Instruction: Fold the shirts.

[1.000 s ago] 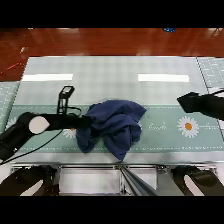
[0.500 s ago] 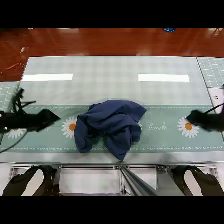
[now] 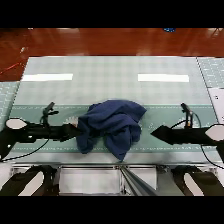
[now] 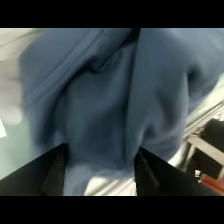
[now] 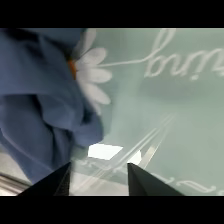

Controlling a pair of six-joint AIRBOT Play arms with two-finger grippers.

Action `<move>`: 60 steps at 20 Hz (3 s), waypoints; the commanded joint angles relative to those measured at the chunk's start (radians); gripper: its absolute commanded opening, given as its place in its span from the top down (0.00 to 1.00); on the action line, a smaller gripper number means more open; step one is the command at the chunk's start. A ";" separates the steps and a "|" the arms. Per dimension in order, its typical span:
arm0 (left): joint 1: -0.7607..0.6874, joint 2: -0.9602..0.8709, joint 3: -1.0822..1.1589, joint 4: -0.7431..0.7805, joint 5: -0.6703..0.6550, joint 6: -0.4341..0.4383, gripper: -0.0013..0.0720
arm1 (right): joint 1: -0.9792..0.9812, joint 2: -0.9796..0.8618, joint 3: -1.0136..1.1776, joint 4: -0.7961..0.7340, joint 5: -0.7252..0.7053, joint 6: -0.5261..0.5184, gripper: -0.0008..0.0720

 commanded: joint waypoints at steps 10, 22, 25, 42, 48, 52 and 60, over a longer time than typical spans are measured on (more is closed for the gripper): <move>-0.109 -0.078 0.015 -0.018 0.139 0.005 0.95 | 0.613 -0.214 -0.016 0.124 -0.358 0.221 0.44; -0.026 -0.046 0.203 -0.042 0.087 0.005 0.95 | 0.618 -0.356 0.378 0.163 -0.341 -0.058 0.95; 0.067 -0.018 0.521 -0.169 0.044 0.005 0.95 | 0.342 -0.255 0.699 -0.073 -0.190 0.003 0.95; 0.272 0.179 1.530 0.072 -0.320 -0.174 0.95 | -0.115 -0.080 1.613 -0.322 0.637 -0.064 0.95; 0.108 0.318 1.060 0.115 -0.420 -0.192 0.95 | -0.115 -0.025 1.412 -0.351 0.696 -0.051 0.95; 0.047 0.324 0.583 0.122 -0.417 -0.167 0.95 | -0.115 -0.030 1.060 -0.352 0.525 -0.080 0.95; 0.045 -0.039 0.173 -0.046 0.138 0.018 0.95 | -0.115 -0.512 0.864 -0.209 0.070 -0.157 0.95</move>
